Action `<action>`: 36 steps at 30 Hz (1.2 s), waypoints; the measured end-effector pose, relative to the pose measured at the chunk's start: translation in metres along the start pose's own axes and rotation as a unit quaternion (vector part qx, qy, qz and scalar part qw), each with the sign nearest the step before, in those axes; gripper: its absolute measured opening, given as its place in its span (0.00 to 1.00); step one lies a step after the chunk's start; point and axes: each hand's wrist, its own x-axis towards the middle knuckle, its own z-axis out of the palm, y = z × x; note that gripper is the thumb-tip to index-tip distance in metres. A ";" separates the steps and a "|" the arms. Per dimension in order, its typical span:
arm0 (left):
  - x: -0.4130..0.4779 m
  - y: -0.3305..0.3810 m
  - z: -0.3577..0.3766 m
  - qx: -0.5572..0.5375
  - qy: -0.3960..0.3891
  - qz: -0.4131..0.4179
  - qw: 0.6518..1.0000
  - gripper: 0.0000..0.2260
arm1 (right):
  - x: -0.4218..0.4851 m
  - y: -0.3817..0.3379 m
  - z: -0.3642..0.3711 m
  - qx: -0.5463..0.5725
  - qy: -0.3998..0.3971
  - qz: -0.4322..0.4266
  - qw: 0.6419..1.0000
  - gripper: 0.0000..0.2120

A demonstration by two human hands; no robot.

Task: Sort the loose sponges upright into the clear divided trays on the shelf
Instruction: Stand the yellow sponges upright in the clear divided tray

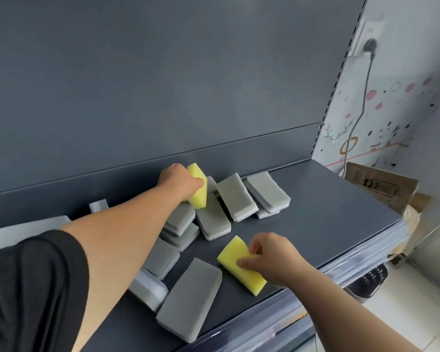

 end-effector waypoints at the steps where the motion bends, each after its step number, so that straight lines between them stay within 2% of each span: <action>1: -0.004 -0.005 -0.006 -0.032 0.009 0.003 0.999 0.15 | -0.001 -0.001 -0.003 0.015 0.012 0.002 1.000 0.15; 4: -0.027 -0.029 -0.026 -0.178 0.037 0.027 0.983 0.08 | -0.009 -0.015 -0.016 0.066 0.099 0.002 0.993 0.16; 7: -0.066 -0.067 -0.048 -0.335 0.056 0.034 0.940 0.10 | -0.021 -0.050 -0.016 0.165 0.164 -0.028 0.972 0.15; 10: -0.111 -0.124 -0.073 -0.455 0.070 0.007 0.888 0.16 | -0.034 -0.101 0.011 0.235 0.157 -0.065 0.957 0.18; 12: -0.144 -0.176 -0.092 -0.487 0.073 -0.013 0.870 0.12 | -0.047 -0.143 0.042 0.248 0.129 -0.095 0.955 0.24; 13: -0.162 -0.203 -0.102 -0.496 0.075 -0.022 0.865 0.10 | -0.055 -0.164 0.060 0.245 0.112 -0.116 0.956 0.24; 17: -0.246 -0.319 -0.140 -0.495 0.113 -0.063 0.859 0.12 | -0.109 -0.260 0.139 0.224 0.022 -0.200 0.954 0.19; 20: -0.317 -0.408 -0.168 -0.486 0.167 -0.104 0.852 0.13 | -0.167 -0.332 0.209 0.212 -0.061 -0.250 0.943 0.15; 26: -0.474 -0.564 -0.227 -0.445 0.287 -0.202 0.824 0.09 | -0.301 -0.461 0.352 0.185 -0.214 -0.345 0.895 0.10; 31: -0.574 -0.659 -0.263 -0.431 0.353 -0.272 0.785 0.09 | -0.386 -0.539 0.439 0.180 -0.296 -0.374 0.860 0.08; 36: -0.620 -0.723 -0.285 -0.435 0.383 -0.306 0.755 0.11 | -0.427 -0.602 0.490 0.203 -0.337 -0.377 0.838 0.13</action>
